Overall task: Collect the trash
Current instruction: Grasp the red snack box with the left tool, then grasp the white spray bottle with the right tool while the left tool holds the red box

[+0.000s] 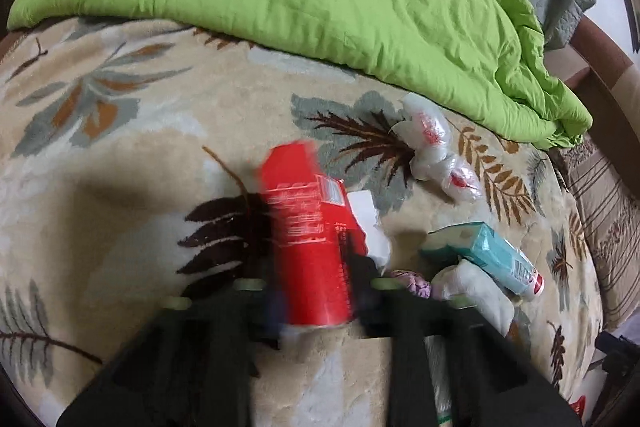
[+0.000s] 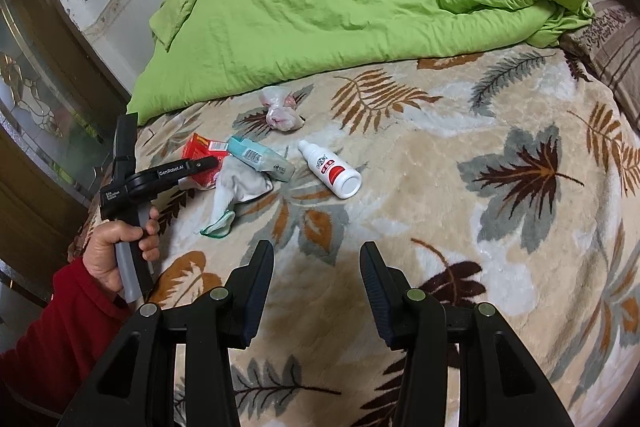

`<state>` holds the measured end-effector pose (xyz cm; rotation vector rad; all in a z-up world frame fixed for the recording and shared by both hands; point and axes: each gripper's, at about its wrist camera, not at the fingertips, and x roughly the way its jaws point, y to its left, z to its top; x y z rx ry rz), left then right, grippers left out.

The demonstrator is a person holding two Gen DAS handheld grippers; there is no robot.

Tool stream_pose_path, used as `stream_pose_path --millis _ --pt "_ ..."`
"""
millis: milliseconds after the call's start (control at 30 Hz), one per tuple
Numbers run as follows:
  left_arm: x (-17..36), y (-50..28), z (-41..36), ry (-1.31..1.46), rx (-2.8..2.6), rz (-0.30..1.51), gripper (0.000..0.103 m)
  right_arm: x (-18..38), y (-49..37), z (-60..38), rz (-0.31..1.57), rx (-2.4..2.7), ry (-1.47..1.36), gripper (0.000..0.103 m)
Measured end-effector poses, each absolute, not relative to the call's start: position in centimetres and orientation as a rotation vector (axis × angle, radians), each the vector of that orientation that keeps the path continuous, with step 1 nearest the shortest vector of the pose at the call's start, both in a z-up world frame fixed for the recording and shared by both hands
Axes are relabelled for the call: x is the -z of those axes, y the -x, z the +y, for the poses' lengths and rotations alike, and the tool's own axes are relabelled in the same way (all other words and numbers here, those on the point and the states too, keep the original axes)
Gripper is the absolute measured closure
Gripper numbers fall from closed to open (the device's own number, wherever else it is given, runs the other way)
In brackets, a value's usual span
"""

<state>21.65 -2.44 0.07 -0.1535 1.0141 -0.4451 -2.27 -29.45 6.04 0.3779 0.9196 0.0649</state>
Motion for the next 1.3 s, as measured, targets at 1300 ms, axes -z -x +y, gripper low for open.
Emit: stream_pose_path --millis 1300 --pt "-6.4 0.0 0.6 0.117 0.532 0.864 0.088 -1.8 2.9 -22.7 1.036 -0.005 -0.342 0.070"
